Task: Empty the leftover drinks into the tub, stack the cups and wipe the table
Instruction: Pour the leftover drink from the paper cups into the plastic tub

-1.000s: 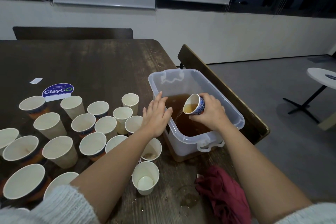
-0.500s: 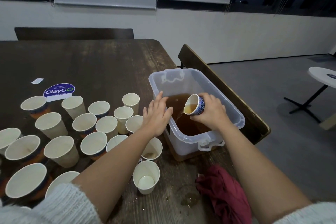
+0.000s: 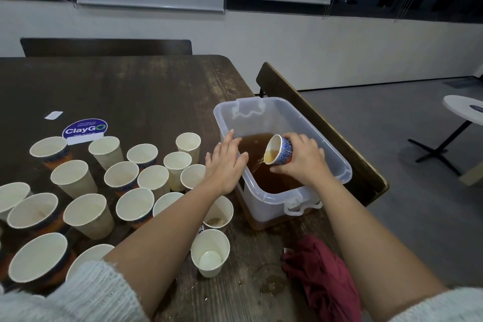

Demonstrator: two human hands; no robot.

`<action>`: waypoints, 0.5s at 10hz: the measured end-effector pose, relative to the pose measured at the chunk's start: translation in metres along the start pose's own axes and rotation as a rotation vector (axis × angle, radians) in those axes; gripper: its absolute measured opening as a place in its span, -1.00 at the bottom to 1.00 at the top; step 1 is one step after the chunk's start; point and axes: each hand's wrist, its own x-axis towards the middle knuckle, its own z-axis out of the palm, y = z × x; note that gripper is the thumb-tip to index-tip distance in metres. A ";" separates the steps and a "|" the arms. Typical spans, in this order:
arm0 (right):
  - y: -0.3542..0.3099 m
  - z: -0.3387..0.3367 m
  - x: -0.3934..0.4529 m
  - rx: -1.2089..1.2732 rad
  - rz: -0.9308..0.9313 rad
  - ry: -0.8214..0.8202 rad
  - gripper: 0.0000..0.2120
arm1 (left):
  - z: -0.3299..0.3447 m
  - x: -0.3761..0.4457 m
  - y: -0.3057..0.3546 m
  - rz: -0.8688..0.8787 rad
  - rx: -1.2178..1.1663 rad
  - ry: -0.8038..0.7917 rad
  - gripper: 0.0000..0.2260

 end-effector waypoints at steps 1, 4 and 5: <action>0.000 0.000 0.000 -0.002 0.001 0.004 -0.21 | 0.001 0.001 -0.001 -0.002 0.006 0.000 -0.58; -0.001 -0.001 -0.001 -0.024 -0.007 0.003 -0.22 | 0.000 0.001 -0.001 0.000 0.005 0.001 -0.59; 0.000 -0.001 -0.001 -0.045 -0.009 0.004 -0.22 | 0.000 0.001 -0.001 0.001 0.005 0.004 -0.59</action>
